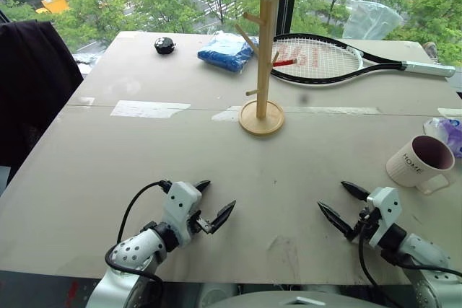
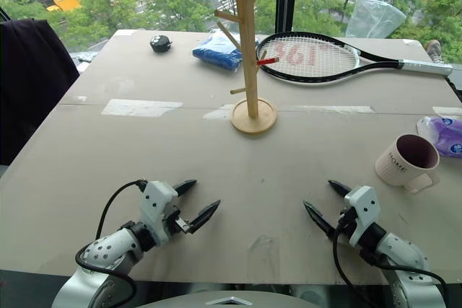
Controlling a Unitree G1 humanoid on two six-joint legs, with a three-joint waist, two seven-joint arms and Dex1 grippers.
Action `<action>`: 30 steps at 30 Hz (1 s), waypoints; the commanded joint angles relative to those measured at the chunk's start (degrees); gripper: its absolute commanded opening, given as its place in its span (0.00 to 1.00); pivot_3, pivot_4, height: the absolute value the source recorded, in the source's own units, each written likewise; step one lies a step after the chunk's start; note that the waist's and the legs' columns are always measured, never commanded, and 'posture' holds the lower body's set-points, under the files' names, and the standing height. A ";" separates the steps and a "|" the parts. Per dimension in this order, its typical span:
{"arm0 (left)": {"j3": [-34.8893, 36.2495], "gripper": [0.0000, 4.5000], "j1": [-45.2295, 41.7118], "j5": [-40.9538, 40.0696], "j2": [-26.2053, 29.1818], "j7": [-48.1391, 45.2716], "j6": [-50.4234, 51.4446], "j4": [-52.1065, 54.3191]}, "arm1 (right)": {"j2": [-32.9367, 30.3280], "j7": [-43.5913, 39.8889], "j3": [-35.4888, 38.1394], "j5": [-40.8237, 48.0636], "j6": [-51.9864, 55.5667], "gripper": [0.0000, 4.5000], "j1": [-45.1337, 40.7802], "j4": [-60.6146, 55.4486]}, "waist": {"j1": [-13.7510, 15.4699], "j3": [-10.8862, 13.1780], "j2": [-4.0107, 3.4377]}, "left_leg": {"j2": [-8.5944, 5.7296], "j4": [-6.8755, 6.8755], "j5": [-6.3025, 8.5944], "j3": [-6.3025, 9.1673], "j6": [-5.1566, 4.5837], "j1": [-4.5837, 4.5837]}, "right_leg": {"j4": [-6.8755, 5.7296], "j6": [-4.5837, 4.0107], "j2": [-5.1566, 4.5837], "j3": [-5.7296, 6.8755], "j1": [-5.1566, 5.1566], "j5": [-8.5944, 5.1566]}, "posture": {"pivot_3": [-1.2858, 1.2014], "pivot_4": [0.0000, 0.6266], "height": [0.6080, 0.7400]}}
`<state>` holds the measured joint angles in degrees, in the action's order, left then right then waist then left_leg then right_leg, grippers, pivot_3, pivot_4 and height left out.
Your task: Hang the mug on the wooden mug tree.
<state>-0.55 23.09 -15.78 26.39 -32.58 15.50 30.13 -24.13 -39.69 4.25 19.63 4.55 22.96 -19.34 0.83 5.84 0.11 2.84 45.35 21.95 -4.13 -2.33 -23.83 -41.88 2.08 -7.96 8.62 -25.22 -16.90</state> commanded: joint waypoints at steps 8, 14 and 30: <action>-2.49 1.00 -2.06 0.53 -1.74 -0.13 -1.43 -1.72 | -0.72 0.18 2.37 -0.99 -4.09 0.99 -1.19 2.57 | 0.05 0.04 0.04 | -0.04 0.00 0.00 0.01 -0.01 0.00 | -0.01 0.00 0.00 0.00 0.01 0.01 | 0.52 0.24 0.35; -3.70 1.00 -4.54 0.80 -2.43 -0.25 -1.72 -3.82 | -0.40 0.42 2.19 -1.43 -5.17 0.99 -1.84 3.63 | 0.06 0.02 0.07 | -0.04 0.00 0.00 0.03 -0.01 0.01 | -0.04 0.01 0.01 0.01 0.02 0.01 | 0.52 0.24 0.35; -5.50 1.00 -13.77 -0.09 -1.40 -5.56 -2.01 -8.59 | 2.38 7.06 6.15 -1.23 -5.94 0.99 3.66 1.14 | 0.59 0.01 0.08 | -0.04 0.00 0.00 0.07 0.00 0.00 | -0.06 0.02 0.00 0.05 0.05 0.02 | 0.52 0.24 0.35</action>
<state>-5.15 11.13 -15.04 24.67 -36.50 13.62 21.54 -22.07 -34.59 7.76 18.00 -1.44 25.38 -16.42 1.42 5.85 0.18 2.80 45.35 21.94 -4.07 -2.33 -23.83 -41.94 2.29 -7.95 8.65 -25.17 -16.78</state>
